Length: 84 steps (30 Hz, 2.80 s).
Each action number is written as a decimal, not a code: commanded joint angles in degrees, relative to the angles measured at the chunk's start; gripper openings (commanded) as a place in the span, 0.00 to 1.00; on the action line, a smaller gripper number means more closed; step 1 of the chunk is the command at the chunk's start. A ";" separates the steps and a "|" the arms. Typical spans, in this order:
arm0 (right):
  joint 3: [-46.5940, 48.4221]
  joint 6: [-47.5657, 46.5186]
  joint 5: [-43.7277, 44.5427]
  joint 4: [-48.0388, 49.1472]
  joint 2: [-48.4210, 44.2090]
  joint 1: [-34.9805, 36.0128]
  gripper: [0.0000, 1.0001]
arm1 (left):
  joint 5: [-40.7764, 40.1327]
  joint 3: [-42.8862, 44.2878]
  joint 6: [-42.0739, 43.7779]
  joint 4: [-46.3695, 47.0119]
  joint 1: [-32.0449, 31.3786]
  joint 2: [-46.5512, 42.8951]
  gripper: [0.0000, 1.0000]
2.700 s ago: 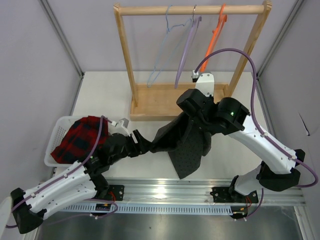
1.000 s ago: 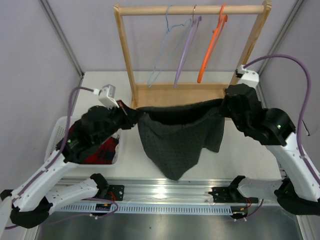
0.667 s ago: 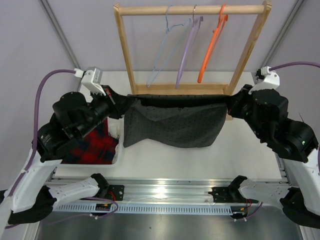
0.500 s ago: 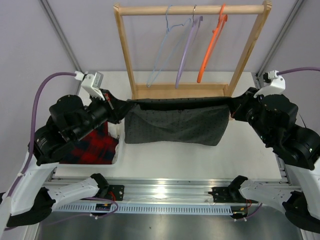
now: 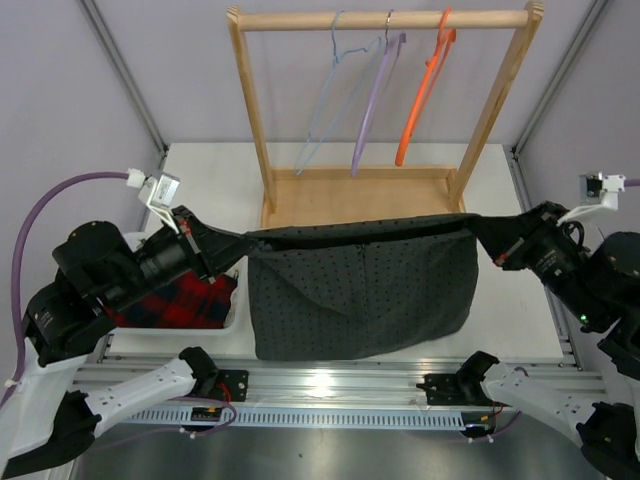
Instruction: Place the skirt on the hanger
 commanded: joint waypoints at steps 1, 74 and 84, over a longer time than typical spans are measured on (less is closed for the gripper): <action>0.91 0.61 6.75 -1.94 3.56 -0.93 0.00 | -4.57 -0.86 -2.57 -1.82 0.92 0.56 0.00; -48.34 9.76 -22.43 22.23 -3.31 -30.38 0.59 | -0.88 -14.44 7.97 17.14 12.08 5.40 0.68; -44.81 8.96 -24.80 26.80 0.22 -30.37 0.57 | -5.64 14.13 25.36 28.67 12.43 26.66 0.73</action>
